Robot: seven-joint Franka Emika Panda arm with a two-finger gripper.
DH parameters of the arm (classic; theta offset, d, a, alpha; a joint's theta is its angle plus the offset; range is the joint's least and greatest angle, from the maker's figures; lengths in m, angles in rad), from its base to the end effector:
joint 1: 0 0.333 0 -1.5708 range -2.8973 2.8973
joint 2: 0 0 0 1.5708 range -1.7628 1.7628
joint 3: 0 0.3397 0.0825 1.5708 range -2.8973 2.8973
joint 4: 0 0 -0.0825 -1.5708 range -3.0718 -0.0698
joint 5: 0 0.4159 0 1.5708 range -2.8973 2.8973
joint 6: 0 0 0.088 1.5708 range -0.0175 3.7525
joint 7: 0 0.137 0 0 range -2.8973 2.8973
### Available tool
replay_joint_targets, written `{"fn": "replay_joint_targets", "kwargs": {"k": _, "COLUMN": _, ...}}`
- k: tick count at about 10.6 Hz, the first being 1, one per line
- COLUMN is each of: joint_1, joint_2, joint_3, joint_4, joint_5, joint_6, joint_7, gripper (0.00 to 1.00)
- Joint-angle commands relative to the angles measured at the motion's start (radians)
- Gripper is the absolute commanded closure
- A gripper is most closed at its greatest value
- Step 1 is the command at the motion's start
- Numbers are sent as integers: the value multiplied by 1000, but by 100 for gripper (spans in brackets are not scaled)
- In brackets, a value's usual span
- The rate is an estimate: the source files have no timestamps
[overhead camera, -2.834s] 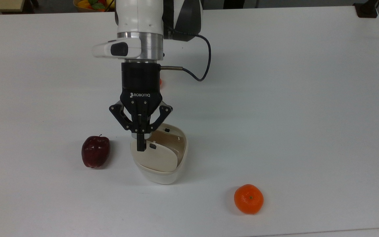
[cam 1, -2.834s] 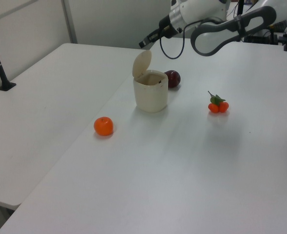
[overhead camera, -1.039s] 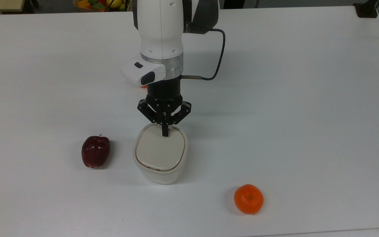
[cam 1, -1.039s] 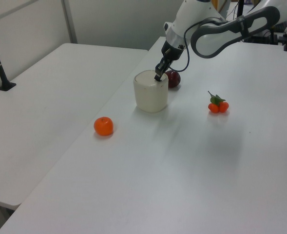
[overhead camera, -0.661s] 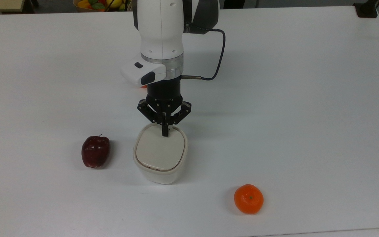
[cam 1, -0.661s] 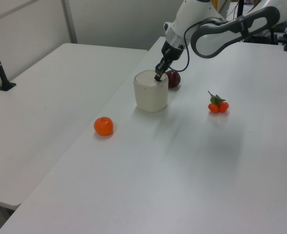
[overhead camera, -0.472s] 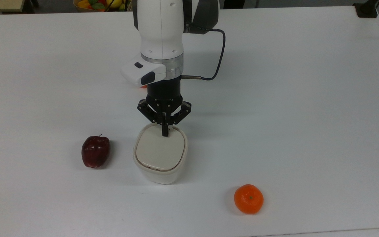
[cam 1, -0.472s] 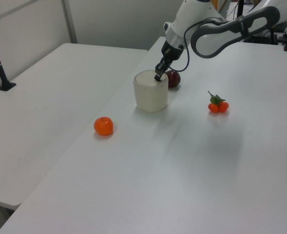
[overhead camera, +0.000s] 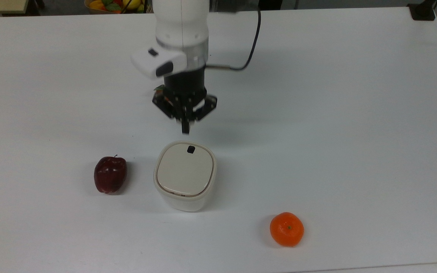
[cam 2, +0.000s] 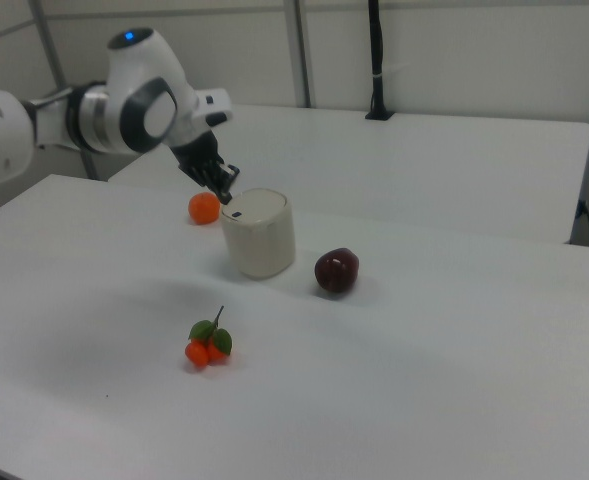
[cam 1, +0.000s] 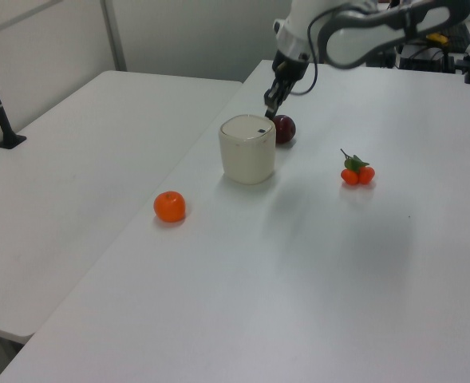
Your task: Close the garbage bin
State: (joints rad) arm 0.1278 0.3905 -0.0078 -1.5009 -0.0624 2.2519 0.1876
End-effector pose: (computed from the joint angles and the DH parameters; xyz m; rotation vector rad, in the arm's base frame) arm 0.7518 0.0883 0.4659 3.0870 -0.0556 0.5698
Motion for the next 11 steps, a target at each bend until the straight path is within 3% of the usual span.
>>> {"fn": "replay_joint_targets", "kwargs": {"k": 1, "joint_1": 15, "joint_2": -187, "joint_3": -9, "joint_4": -41, "joint_5": -19, "joint_6": -364, "joint_7": -48, "gripper": 100}}
{"fn": "replay_joint_targets", "kwargs": {"k": 4, "joint_1": 6, "joint_2": -326, "joint_3": -9, "joint_4": -67, "joint_5": -31, "joint_6": -610, "joint_7": -111, "gripper": 100}}
{"fn": "replay_joint_targets", "kwargs": {"k": 6, "joint_1": -20, "joint_2": -363, "joint_3": -9, "joint_4": -68, "joint_5": -31, "joint_6": -673, "joint_7": -146, "gripper": 93}}
{"fn": "replay_joint_targets", "kwargs": {"k": 7, "joint_1": -22, "joint_2": -367, "joint_3": -9, "joint_4": -70, "joint_5": -31, "joint_6": -675, "joint_7": -146, "gripper": 72}}
{"fn": "replay_joint_targets", "kwargs": {"k": 9, "joint_1": -36, "joint_2": -371, "joint_3": -11, "joint_4": -68, "joint_5": -31, "joint_6": -670, "joint_7": -145, "gripper": 0}}
{"fn": "replay_joint_targets", "kwargs": {"k": 11, "joint_1": -36, "joint_2": -366, "joint_3": -11, "joint_4": -68, "joint_5": -31, "joint_6": -660, "joint_7": -146, "gripper": 0}}
